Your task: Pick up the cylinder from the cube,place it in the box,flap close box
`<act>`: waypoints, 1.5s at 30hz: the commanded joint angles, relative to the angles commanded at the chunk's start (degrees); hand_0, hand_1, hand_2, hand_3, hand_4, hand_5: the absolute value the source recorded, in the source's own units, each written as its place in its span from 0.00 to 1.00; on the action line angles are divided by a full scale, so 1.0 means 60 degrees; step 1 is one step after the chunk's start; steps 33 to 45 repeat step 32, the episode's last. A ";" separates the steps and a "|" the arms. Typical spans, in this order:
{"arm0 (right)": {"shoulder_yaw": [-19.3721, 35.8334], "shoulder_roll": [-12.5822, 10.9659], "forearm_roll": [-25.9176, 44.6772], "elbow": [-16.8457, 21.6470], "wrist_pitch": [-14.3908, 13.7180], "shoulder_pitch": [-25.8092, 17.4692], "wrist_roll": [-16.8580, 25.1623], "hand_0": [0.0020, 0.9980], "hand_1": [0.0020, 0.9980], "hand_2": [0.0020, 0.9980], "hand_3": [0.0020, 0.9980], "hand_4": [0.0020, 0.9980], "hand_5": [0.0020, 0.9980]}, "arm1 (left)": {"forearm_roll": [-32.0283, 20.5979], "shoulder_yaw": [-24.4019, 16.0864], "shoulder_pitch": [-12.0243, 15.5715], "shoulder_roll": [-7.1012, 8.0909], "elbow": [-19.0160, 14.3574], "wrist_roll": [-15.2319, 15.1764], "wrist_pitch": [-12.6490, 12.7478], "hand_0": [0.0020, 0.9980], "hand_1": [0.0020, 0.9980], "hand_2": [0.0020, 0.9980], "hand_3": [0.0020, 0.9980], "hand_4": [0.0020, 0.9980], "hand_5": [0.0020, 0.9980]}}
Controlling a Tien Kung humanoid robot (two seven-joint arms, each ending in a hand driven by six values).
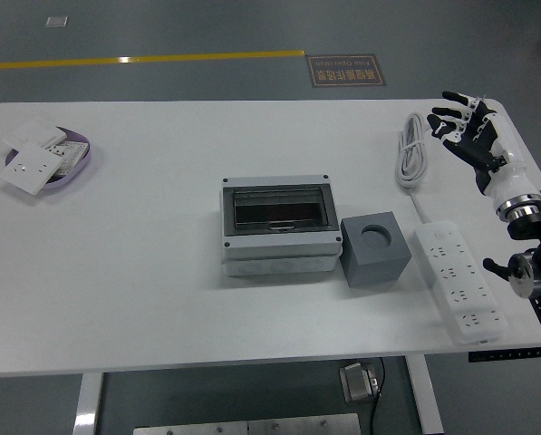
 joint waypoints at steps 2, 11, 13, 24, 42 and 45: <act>0.0005 -0.0009 -0.0066 0.0006 -0.0010 0.0026 -0.0074 0.65 0.64 0.66 0.71 0.83 0.25 | 0.0034 -0.0049 -0.0005 0.0009 -0.0010 -0.0011 0.0004 0.58 0.63 0.59 0.61 0.75 0.18; -0.0206 0.0039 -0.0823 -0.0305 -0.0091 0.0294 -0.0751 0.66 0.65 0.67 0.71 0.83 0.25 | -0.0116 0.0094 0.0059 -0.0031 0.0014 -0.0008 0.0003 0.58 0.62 0.59 0.61 0.75 0.18; -0.0253 0.0058 -0.0962 -0.0394 -0.0051 0.0358 -0.0890 0.66 0.65 0.67 0.71 0.83 0.25 | -0.0106 0.0087 0.0063 -0.0036 0.0011 -0.0011 0.0003 0.58 0.62 0.59 0.61 0.75 0.18; -0.0499 0.0097 -0.1996 -0.0432 0.0473 0.0643 -0.1655 0.67 0.65 0.67 0.67 0.83 0.26 | -0.0092 0.0071 0.0068 -0.0054 -0.0001 -0.0020 0.0001 0.58 0.62 0.59 0.61 0.75 0.18; -0.0665 0.0273 -0.1965 -0.0462 0.0499 0.0903 -0.1441 0.69 0.66 0.67 0.64 0.85 0.28 | 0.0038 -0.0175 0.0108 -0.0057 -0.0021 -0.0007 0.0006 0.58 0.62 0.58 0.61 0.74 0.18; -0.0665 0.0273 -0.1965 -0.0462 0.0499 0.0903 -0.1441 0.69 0.66 0.67 0.64 0.85 0.28 | 0.0038 -0.0175 0.0108 -0.0057 -0.0021 -0.0007 0.0006 0.58 0.62 0.58 0.61 0.74 0.18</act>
